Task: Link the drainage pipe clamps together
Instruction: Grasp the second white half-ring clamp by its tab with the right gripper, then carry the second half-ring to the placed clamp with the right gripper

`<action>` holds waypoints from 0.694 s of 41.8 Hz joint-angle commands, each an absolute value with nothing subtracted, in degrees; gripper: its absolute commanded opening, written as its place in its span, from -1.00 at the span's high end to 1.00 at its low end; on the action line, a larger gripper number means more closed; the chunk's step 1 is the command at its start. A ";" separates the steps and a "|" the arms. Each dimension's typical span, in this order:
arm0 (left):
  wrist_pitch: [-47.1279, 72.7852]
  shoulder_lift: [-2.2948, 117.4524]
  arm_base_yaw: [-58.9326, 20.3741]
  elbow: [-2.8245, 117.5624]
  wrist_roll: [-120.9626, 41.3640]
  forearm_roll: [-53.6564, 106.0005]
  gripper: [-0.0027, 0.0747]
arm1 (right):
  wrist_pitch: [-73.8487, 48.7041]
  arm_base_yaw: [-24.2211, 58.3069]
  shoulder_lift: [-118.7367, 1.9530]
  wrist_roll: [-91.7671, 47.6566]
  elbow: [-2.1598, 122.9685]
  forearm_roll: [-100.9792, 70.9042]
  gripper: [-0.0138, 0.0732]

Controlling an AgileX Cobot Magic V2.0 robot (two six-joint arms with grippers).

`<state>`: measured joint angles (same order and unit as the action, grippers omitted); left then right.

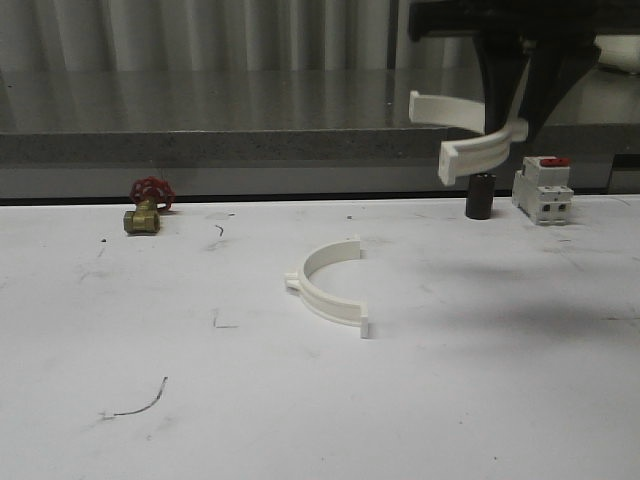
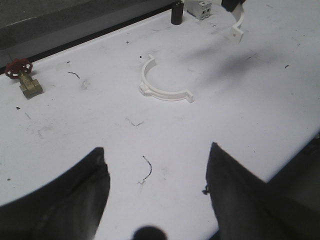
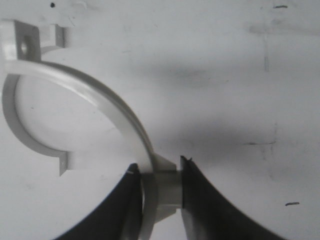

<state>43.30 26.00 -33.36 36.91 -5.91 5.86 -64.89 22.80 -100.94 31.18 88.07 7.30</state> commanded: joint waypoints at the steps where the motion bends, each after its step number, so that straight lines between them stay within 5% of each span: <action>1: 39.39 26.23 -33.42 38.55 -5.94 6.40 -0.15 | -62.42 22.91 -101.28 33.19 89.90 8.63 0.22; 29: 39.39 26.23 -33.42 38.55 -5.94 6.40 -0.15 | -51.91 23.27 -113.69 34.66 89.90 5.50 0.22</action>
